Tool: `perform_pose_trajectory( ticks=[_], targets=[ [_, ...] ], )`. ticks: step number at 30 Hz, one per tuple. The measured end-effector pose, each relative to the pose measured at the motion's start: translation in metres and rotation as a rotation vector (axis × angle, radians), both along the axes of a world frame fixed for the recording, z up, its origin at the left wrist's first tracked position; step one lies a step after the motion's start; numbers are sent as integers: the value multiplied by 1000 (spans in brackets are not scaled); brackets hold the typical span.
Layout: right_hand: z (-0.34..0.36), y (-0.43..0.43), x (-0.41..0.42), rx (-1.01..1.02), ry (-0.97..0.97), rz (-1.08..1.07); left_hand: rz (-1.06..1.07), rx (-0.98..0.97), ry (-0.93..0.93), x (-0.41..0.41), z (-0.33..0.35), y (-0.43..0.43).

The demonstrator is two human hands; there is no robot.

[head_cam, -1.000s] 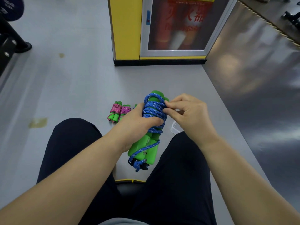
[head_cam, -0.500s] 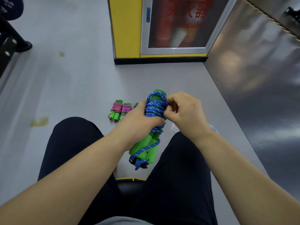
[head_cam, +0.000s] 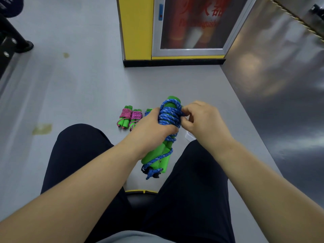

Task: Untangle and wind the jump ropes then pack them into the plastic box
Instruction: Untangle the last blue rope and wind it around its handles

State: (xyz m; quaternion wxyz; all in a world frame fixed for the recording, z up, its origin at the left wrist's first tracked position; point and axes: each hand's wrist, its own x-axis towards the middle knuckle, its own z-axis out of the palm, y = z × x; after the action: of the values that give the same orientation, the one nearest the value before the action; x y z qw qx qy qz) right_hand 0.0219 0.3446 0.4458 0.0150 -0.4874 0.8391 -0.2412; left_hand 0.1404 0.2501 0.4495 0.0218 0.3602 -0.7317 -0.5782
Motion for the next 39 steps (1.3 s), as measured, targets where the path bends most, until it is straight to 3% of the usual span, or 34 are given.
perform_pose_trajectory(
  ticks=[2,5,10,16,20,24,27,31,36,39],
  targets=[
    [4,-2,-2,52,21,0,-2,-14,1,-1,1,1],
    [6,-4,1,-74,16,-13,5,-11,19,-1,7,0],
    [6,-6,2,-280,-238,-151,-7,-35,45,-5,15,-1],
    [13,0,-12,-178,-566,-81,-55,-30,31,-3,13,-2],
    [19,5,-21,-61,-662,9,-118,45,26,0,12,-6],
    [22,5,-25,158,-308,137,-109,14,10,2,8,-5],
    [20,0,-19,64,-88,159,-76,-13,21,1,11,-6],
    [19,-5,-14,-93,-64,41,-46,-31,59,0,18,-11],
    [17,-9,-7,-22,33,-25,-54,-28,71,-1,19,-11],
    [19,-7,-12,-10,-161,16,-69,25,74,0,19,-12]
  ],
)
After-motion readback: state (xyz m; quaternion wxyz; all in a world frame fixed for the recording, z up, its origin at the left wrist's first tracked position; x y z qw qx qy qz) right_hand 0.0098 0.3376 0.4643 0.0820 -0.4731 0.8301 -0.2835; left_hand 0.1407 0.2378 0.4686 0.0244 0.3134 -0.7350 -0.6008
